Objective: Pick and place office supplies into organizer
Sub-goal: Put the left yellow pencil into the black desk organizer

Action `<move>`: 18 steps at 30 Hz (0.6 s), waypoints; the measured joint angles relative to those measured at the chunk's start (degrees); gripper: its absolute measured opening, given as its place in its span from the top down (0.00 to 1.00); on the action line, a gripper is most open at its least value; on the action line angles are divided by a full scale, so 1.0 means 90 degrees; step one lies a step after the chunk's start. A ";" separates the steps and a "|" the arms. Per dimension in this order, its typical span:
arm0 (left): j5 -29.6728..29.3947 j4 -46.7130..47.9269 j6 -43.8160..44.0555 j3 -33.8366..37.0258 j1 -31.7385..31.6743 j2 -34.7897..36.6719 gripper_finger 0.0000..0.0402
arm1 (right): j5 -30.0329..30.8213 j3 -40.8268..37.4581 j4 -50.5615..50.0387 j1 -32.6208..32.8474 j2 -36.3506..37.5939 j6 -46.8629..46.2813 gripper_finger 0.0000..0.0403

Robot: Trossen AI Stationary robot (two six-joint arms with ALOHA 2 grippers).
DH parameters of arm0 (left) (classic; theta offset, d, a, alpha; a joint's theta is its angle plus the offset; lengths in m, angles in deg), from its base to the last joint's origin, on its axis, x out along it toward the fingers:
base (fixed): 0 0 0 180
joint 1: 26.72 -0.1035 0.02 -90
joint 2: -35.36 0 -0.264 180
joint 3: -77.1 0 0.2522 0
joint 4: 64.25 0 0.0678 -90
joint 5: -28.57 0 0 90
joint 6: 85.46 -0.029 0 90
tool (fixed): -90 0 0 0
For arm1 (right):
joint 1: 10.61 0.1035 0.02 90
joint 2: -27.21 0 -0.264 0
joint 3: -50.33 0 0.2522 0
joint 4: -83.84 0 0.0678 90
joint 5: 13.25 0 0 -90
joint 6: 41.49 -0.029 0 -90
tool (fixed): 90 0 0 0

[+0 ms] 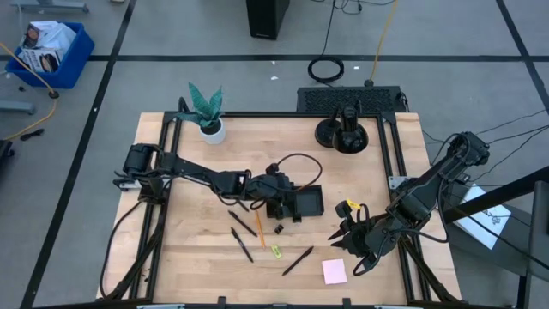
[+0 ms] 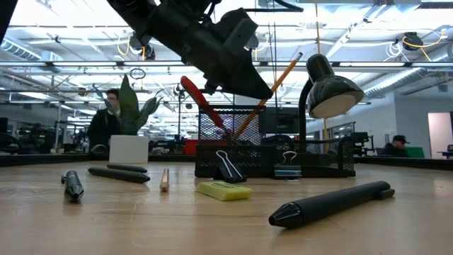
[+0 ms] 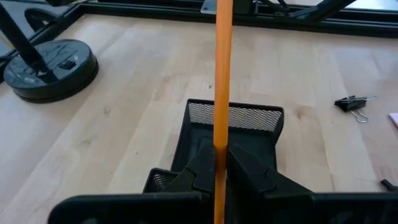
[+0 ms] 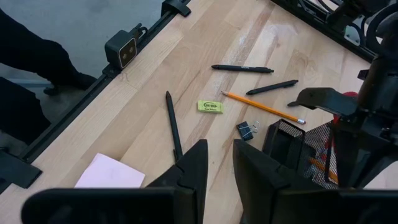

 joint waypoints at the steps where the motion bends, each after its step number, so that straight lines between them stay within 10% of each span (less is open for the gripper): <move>1: 0.0000 0.0032 0.0047 0.0000 -0.0002 0.0000 0.92 | 0.0000 0.0000 0.0000 0.0000 0.0000 0.0000 0.83; 18: 0.0007 0.0306 0.0454 0.0002 -0.0002 0.0000 0.92 | -0.0005 0.0000 0.0000 0.0000 0.0000 -0.0044 0.83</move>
